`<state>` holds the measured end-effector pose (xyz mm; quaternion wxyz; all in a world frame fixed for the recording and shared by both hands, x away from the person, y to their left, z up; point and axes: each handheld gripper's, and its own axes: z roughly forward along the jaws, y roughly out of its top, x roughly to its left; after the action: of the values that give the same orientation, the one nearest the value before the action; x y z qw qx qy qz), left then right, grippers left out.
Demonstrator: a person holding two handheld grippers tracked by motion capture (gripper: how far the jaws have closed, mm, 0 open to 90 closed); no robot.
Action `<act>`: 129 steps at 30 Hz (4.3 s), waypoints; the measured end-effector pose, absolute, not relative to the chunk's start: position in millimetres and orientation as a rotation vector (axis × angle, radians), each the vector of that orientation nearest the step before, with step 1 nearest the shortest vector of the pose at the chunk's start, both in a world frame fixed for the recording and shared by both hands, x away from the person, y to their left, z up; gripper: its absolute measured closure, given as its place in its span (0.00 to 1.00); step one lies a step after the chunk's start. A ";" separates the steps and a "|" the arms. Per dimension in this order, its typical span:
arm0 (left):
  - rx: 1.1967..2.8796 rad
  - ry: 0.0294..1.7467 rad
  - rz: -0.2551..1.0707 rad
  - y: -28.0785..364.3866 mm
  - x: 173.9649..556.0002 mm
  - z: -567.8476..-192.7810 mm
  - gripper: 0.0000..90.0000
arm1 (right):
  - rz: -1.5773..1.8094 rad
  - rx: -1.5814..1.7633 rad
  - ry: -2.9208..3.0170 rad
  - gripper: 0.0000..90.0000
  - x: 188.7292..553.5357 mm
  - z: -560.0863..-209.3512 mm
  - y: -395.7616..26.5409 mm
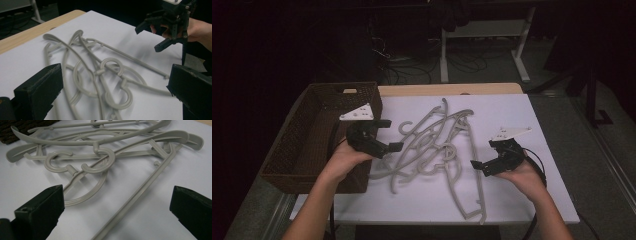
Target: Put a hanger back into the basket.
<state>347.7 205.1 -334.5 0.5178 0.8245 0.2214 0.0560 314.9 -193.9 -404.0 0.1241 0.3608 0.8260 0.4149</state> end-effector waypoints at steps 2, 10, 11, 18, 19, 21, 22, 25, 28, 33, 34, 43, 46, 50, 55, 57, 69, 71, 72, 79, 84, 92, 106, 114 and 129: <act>1.988 0.520 0.125 196.4 348.7 -336.1 0.00 | 1.217 1.056 2.402 0.00 314.6 -403.4 -195.2; 2.043 0.525 0.121 165.4 355.7 -350.1 0.00 | 1.216 1.056 2.403 0.00 314.9 -403.5 -195.8; 2.051 0.525 0.123 162.4 356.2 -352.7 0.01 | 1.216 1.057 2.403 0.00 314.8 -403.5 -195.7; 2.105 0.551 0.146 146.8 359.5 -373.3 0.16 | 1.209 1.054 2.410 0.00 315.0 -405.3 -195.2; 2.105 0.551 0.146 146.8 359.5 -373.3 0.17 | 1.209 1.054 2.410 0.00 315.0 -405.3 -195.2; 2.130 0.573 0.136 141.7 365.0 -384.4 0.23 | 1.209 1.054 2.412 0.00 315.1 -405.6 -194.8; 2.130 0.573 0.136 141.7 365.0 -384.4 0.28 | 1.208 1.054 2.412 0.00 315.1 -405.6 -194.8; 2.185 0.608 0.148 134.0 374.0 -398.7 0.42 | 1.209 1.054 2.412 0.00 315.1 -405.6 -194.8; 2.215 0.632 0.153 129.1 381.4 -408.6 0.53 | 1.211 1.058 2.413 0.00 314.9 -405.6 -195.2; 2.267 0.650 0.176 122.8 389.6 -420.9 0.62 | 1.213 1.059 2.413 0.00 314.9 -406.1 -196.3; 2.289 0.658 0.189 119.2 393.7 -426.4 0.63 | 1.214 1.060 2.413 0.00 315.1 -406.3 -196.6; 2.388 0.696 0.202 106.5 405.0 -442.1 0.79 | 1.214 1.056 2.416 0.00 315.0 -406.8 -196.2; 2.387 0.709 0.205 105.6 405.3 -443.1 0.84 | 1.215 1.053 2.417 0.00 314.9 -406.8 -196.2; 2.373 0.757 0.217 103.8 404.4 -439.2 0.86 | 1.218 1.052 2.415 0.00 314.7 -406.4 -196.3; 2.341 0.736 0.250 97.5 398.2 -425.4 0.89 | 1.219 1.053 2.413 0.00 314.7 -406.2 -196.8; 2.337 0.718 0.257 91.9 394.8 -419.3 0.89 | 1.221 1.055 2.411 0.00 314.6 -406.0 -197.0; 2.352 0.660 0.238 52.2 375.6 -417.6 0.88 | 1.234 1.059 2.403 0.00 314.2 -405.3 -199.2; 2.365 0.652 0.227 46.4 374.5 -422.2 0.87 | 1.233 1.062 2.402 0.00 314.1 -405.2 -199.5; 2.365 0.652 0.227 46.4 374.5 -422.2 0.87 | 1.233 1.063 2.401 0.00 314.0 -405.2 -199.7; 2.352 0.611 0.232 46.5 375.2 -420.6 0.68 | 1.233 1.062 2.402 0.00 313.7 -405.2 -200.4; 2.297 0.656 0.296 75.5 391.3 -400.3 0.69 | 1.227 1.063 2.406 0.00 313.7 -406.0 -199.5; 2.324 0.789 0.360 103.8 427.2 -398.5 0.89 | 1.214 1.077 2.411 0.01 314.8 -407.0 -198.2; 2.431 0.821 0.180 115.9 422.6 -424.6 1.00 | 1.205 1.094 2.413 0.06 315.6 -409.1 -197.0; 2.440 0.722 0.096 101.8 403.6 -419.7 1.00 | 1.200 1.096 2.417 0.06 316.3 -410.7 -196.8; 2.420 0.617 0.035 79.5 383.9 -422.7 0.88 | 1.200 1.111 2.409 0.06 317.2 -411.1 -198.2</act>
<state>383.9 79.5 -422.7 0.3163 0.9192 0.2343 0.0134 317.2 -198.2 -411.1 0.1146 0.3789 0.8220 0.4094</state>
